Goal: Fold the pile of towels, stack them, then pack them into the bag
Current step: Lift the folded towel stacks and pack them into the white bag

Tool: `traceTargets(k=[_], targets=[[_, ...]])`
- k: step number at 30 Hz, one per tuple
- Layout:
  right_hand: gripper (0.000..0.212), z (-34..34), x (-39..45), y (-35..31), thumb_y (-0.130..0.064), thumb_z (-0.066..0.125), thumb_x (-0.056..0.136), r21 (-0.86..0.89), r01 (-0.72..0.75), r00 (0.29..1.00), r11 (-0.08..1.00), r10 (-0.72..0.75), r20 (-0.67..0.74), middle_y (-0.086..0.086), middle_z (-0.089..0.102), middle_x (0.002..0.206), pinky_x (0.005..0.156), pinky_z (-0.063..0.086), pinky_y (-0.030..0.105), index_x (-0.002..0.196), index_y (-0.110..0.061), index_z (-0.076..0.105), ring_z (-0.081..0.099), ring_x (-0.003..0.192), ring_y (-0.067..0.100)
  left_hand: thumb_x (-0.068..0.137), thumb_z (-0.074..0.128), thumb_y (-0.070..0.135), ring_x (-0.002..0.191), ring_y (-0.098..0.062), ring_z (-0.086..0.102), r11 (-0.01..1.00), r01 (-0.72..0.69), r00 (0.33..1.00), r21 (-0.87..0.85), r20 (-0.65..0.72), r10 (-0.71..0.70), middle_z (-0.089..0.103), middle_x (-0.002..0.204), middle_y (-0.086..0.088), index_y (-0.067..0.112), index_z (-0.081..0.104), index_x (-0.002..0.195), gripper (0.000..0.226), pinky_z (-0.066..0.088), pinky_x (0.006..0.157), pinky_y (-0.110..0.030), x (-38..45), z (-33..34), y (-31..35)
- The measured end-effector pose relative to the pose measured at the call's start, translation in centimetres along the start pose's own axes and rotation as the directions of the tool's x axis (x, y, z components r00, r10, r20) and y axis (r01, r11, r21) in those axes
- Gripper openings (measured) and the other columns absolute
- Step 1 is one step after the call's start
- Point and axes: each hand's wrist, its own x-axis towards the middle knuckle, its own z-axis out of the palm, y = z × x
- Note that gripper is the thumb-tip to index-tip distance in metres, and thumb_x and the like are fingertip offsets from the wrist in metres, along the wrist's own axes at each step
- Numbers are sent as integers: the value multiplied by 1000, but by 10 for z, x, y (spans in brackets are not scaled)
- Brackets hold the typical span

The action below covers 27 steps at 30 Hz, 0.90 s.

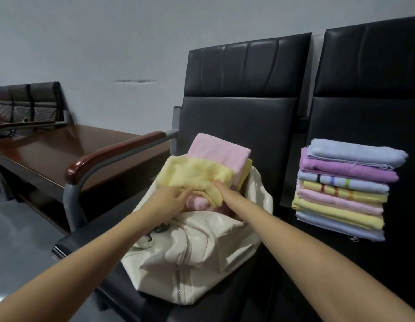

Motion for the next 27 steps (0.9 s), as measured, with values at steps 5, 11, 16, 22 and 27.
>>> traceTargets(k=[5,11,16,22,27], targets=[[137,-11,22,27,-86,76,30,336,-72,986,939,16,167,1,55,136,100,49,41,147,-28,34,59,117,23,88,63,39,95,-17,37,984,-112,852,137,-496,166,47,97,1,16,59,93,24,35,76,-30,6,0,-1],[106,-29,-5,-8,-66,65,76,178,173,965,969,-131,-226,7,43,146,103,39,35,152,-12,14,47,128,28,97,34,59,137,-31,33,874,-171,985,455,53,165,38,152,-7,30,35,148,58,22,112,-40,32,2,21],[73,-50,30,-47,-43,64,87,144,87,962,986,-46,-271,11,53,130,84,45,32,141,-6,31,55,103,26,84,36,78,146,-33,11,925,-121,986,360,151,71,18,160,-7,42,19,151,78,16,117,-51,45,15,21],[48,-57,73,-69,-30,57,90,76,-2,992,997,12,-129,4,55,83,53,45,28,132,-8,54,53,66,18,82,44,76,147,-26,8,968,-117,990,221,109,95,16,160,1,49,22,148,75,13,119,-50,60,23,-1],[107,-53,104,-35,-75,53,45,82,20,978,996,-2,-207,7,62,112,84,54,42,135,-17,46,63,96,31,88,47,68,145,-25,14,991,-52,998,126,49,46,23,159,1,44,30,148,67,13,120,-43,75,28,-7]])
